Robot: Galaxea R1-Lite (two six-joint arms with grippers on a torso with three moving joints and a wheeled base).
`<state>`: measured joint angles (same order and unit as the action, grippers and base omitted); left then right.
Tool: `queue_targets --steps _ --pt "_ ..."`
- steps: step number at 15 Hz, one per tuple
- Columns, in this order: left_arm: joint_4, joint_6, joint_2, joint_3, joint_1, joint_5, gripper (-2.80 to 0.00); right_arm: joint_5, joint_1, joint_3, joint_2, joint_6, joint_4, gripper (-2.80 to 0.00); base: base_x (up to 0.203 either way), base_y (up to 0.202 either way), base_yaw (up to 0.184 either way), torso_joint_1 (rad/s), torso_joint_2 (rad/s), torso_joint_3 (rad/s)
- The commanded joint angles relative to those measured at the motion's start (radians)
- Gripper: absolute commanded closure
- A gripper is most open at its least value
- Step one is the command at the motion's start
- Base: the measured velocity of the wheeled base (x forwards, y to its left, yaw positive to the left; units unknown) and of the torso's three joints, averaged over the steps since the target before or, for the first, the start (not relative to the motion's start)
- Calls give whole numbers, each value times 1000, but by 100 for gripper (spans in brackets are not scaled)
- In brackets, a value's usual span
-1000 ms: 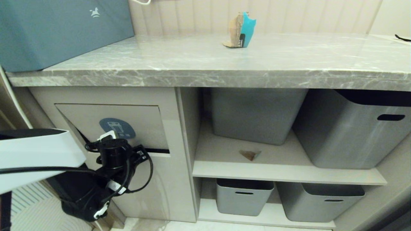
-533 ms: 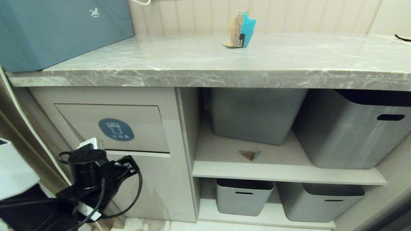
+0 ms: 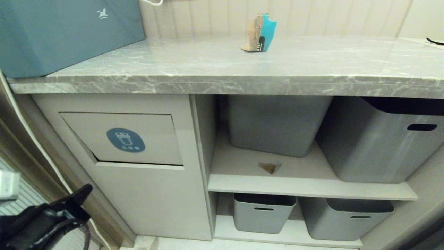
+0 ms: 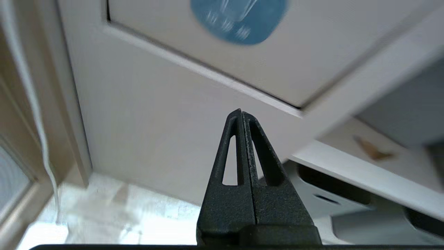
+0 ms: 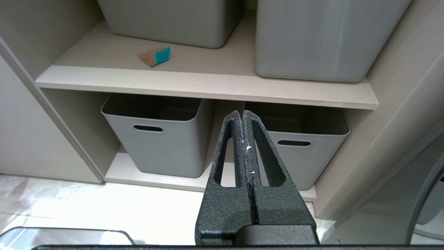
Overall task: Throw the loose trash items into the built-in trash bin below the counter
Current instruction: Pick up the garbage
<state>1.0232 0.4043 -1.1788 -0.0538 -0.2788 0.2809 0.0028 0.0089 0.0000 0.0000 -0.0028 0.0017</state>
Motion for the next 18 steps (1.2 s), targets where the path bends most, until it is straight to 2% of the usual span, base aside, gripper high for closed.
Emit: queue_targets --steps 1,4,5,7,8,10,12,13,17,18 --pt "-233 -55 459 15 64 -104 0 0 0 0 -2 0 0 0 0 0 0 0 0 0" --pt "-565 -195 816 -11 107 -210 0 1 0 0 -2 -2 0 0 0 0 0 0 0 0" --pt "-677 -272 880 -15 121 -234 0 0 0 0 -2 -2 0 0 0 0 0 0 0 0" --pt "-913 -454 906 32 142 -269 0 2 0 0 -2 -2 0 0 0 0 0 0 0 0" --pt "-1027 -488 899 40 149 -282 0 0 0 0 -2 -2 0 0 0 0 0 0 0 0" --pt "-1062 -508 860 43 217 -291 0 2 0 0 -2 -2 0 0 0 0 0 0 0 0" --pt "-1060 -516 837 43 353 -293 0 2 0 0 -2 -2 0 0 0 0 0 0 0 0" --pt "-1058 -522 854 44 383 -293 0 2 0 0 -2 -2 0 0 0 0 0 0 0 0" --pt "-1027 -555 891 53 377 -311 0 0 0 0 -2 -2 0 0 0 0 0 0 0 0" --pt "-1027 -554 867 53 351 -319 0 1 0 0 -2 -2 0 0 0 0 0 0 0 0"
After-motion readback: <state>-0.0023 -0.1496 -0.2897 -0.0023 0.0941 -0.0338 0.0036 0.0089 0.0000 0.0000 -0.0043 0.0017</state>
